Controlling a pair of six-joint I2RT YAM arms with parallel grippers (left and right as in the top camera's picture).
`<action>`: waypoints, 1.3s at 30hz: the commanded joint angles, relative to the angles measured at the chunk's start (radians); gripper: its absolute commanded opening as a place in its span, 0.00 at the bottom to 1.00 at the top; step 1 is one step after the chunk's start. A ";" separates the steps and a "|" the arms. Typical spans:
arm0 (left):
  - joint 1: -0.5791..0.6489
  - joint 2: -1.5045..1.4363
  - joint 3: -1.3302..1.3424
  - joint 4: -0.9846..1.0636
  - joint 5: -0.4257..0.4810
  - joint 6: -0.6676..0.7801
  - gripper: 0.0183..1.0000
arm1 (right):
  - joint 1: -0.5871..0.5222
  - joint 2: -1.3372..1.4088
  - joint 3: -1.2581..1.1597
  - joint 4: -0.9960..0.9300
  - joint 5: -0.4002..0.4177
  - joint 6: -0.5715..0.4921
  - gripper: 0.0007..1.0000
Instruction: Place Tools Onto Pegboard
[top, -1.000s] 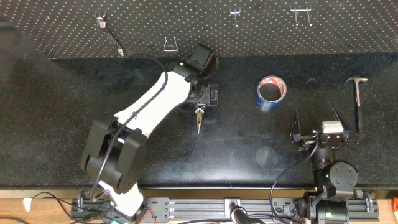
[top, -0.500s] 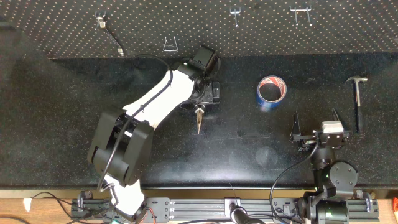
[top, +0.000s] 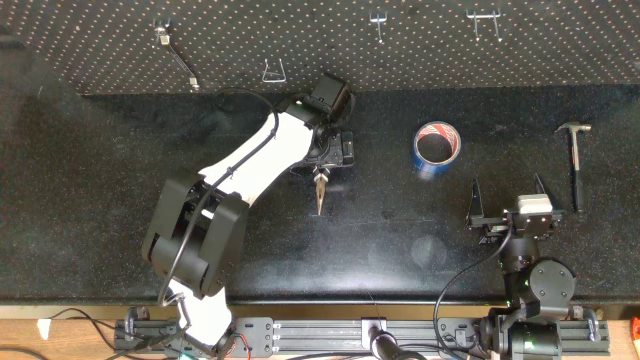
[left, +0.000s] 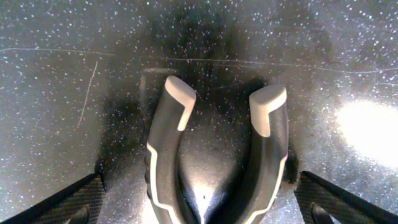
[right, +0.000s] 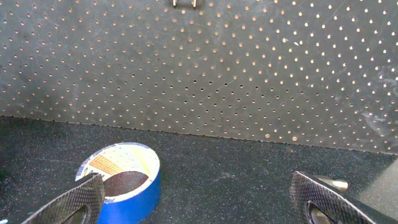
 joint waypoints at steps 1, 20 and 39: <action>0.004 0.026 0.022 0.002 0.006 -0.013 1.00 | -0.005 -0.009 -0.003 -0.003 0.002 -0.010 0.98; 0.003 0.043 0.022 -0.002 -0.024 -0.006 0.60 | -0.005 -0.009 -0.003 -0.003 0.002 -0.010 0.98; 0.003 -0.181 0.022 -0.062 -0.131 0.066 0.01 | -0.005 -0.009 -0.003 -0.003 0.002 -0.010 0.98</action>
